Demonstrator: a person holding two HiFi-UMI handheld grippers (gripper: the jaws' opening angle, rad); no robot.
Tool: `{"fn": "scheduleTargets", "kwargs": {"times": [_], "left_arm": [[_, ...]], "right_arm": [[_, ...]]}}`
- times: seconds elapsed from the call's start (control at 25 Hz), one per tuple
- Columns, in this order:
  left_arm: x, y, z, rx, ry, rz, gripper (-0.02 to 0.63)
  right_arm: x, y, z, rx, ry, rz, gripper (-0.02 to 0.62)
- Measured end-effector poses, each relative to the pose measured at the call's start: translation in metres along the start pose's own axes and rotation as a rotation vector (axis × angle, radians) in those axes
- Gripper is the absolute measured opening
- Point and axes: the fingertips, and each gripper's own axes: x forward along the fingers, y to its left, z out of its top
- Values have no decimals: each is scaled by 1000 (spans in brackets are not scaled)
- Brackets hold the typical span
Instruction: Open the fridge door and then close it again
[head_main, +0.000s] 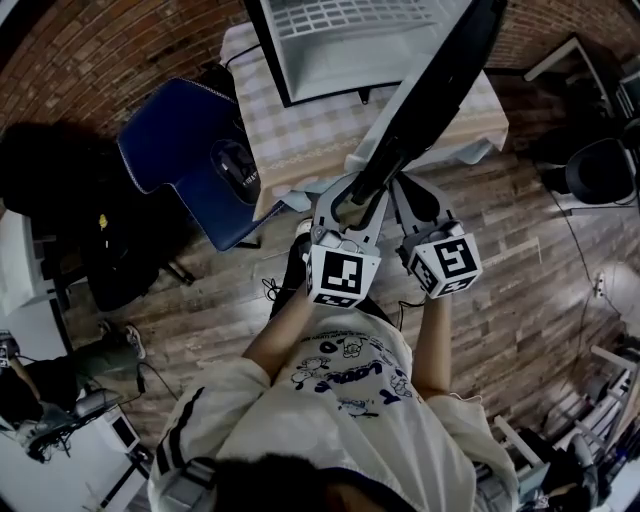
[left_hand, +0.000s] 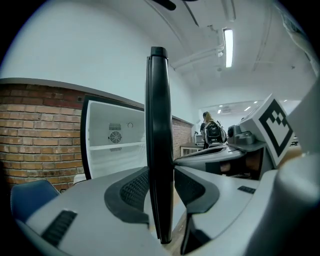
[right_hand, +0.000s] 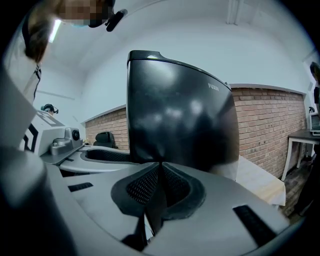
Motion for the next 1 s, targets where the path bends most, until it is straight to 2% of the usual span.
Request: {"fn": "scheduleTargets", "kwargs": {"times": [0.56,1.0], "left_arm": [[6,63,3,-43,-4,42,156],[16,107,0,-73,-5,39,152]], "right_arm": [[46,17,14,2,-2,35,34],[87,28,20,1,7,75,34]]}}
